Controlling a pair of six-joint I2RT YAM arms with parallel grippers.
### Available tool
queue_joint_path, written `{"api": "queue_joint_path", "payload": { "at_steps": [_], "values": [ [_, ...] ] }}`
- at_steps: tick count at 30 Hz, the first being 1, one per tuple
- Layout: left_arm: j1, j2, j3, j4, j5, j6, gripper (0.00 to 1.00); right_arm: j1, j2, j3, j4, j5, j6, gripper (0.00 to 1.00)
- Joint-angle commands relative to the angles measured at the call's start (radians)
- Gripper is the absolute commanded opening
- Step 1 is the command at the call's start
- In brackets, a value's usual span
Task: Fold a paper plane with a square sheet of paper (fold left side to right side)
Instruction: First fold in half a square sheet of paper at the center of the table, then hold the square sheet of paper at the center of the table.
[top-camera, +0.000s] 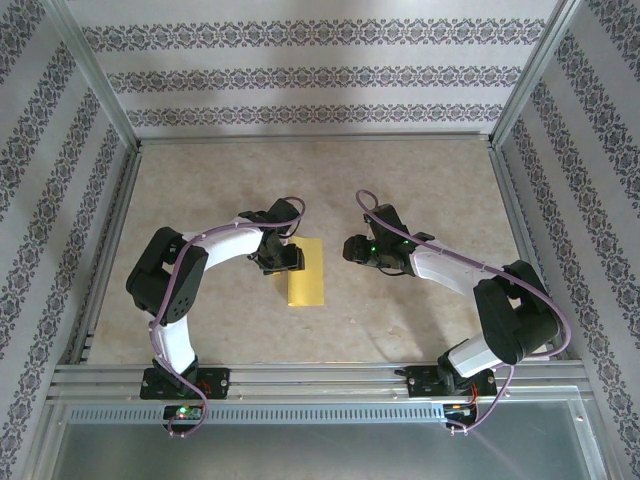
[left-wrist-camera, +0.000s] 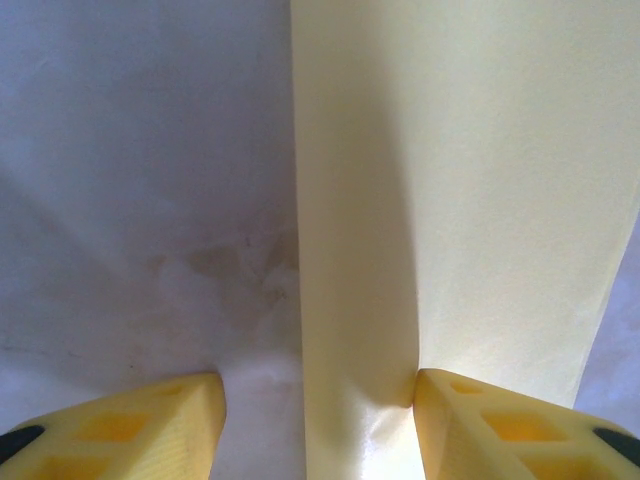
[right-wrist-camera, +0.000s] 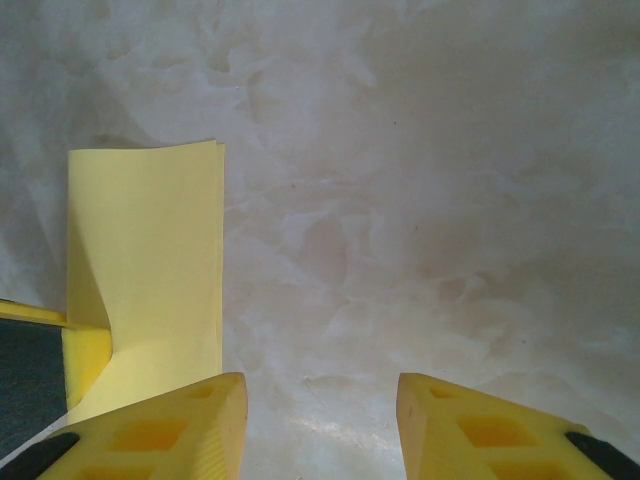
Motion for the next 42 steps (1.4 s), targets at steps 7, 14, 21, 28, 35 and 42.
{"api": "queue_joint_path", "payload": {
  "at_steps": [7, 14, 21, 28, 35, 42],
  "values": [
    [-0.050, 0.095, -0.012, 0.079, 0.081, 0.022, 0.56, 0.002, 0.011, -0.001, 0.005, -0.011, -0.005, 0.45],
    [-0.053, 0.099, -0.006, 0.072, 0.081, 0.028, 0.55, 0.002, 0.012, 0.001, 0.005, -0.013, -0.005, 0.45],
    [-0.055, 0.100, -0.004, 0.066, 0.078, 0.035, 0.55, 0.008, 0.023, 0.009, 0.007, -0.029, -0.005, 0.45],
    [-0.056, 0.102, -0.003, 0.066, 0.077, 0.033, 0.55, 0.028, 0.052, 0.028, 0.013, -0.048, 0.002, 0.44],
    [-0.056, 0.104, -0.003, 0.064, 0.077, 0.026, 0.55, 0.050, 0.088, 0.053, 0.030, -0.089, 0.020, 0.43],
    [-0.056, 0.103, -0.002, 0.063, 0.076, 0.025, 0.56, 0.061, 0.132, 0.066, 0.076, -0.182, 0.056, 0.34]
  ]
}}
